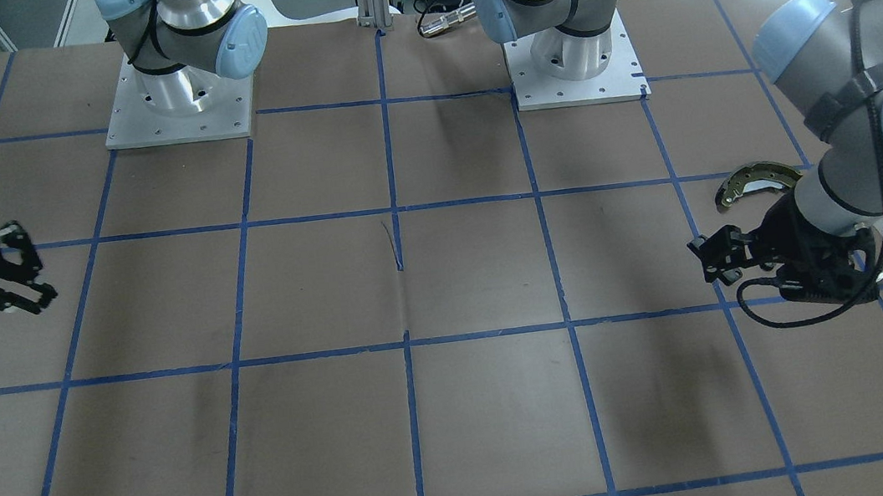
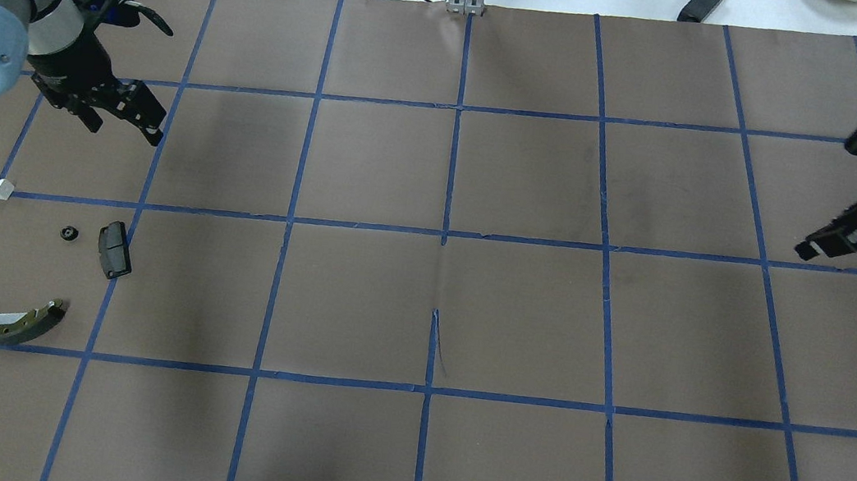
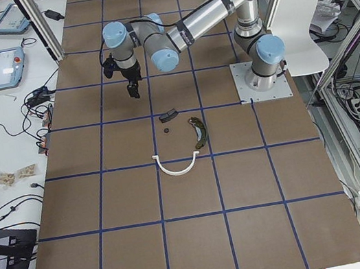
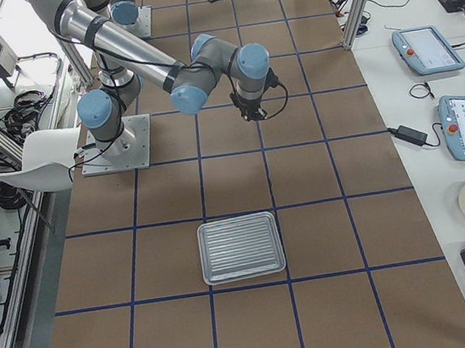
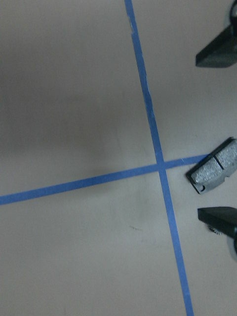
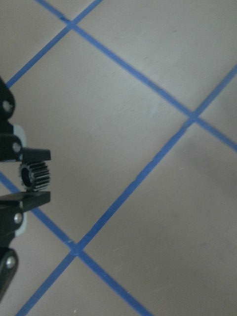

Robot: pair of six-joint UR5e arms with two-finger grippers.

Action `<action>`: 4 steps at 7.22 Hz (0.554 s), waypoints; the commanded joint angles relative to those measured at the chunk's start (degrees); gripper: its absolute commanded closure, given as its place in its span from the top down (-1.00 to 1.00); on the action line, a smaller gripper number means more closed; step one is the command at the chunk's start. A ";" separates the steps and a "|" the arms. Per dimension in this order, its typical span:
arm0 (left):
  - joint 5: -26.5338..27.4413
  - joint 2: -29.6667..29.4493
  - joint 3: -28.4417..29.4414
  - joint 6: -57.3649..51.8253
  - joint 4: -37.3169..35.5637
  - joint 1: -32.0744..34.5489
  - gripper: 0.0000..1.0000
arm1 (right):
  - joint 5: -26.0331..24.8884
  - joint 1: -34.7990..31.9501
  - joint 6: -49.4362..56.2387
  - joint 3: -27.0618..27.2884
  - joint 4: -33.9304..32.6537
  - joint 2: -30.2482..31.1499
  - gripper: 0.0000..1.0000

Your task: Place bearing gear from tray to pile

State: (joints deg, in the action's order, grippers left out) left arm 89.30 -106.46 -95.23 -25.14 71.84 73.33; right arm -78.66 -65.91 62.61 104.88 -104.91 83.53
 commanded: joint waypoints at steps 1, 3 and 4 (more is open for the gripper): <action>-0.27 -0.50 0.14 11.47 0.23 6.02 1.00 | 0.17 -16.46 -31.10 -0.03 -7.65 -0.47 -0.68; -0.36 -1.20 0.22 16.96 -0.72 11.02 1.00 | 0.17 -28.52 -57.55 -0.21 -16.25 -3.79 -0.67; -0.44 -1.21 -0.04 16.97 -0.73 12.53 1.00 | -0.44 -33.27 -66.99 -0.29 -21.34 -6.86 -0.66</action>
State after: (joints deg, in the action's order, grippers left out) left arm 88.92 -107.50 -95.10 -9.33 71.40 83.46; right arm -78.65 -92.62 9.47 104.70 -120.18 79.92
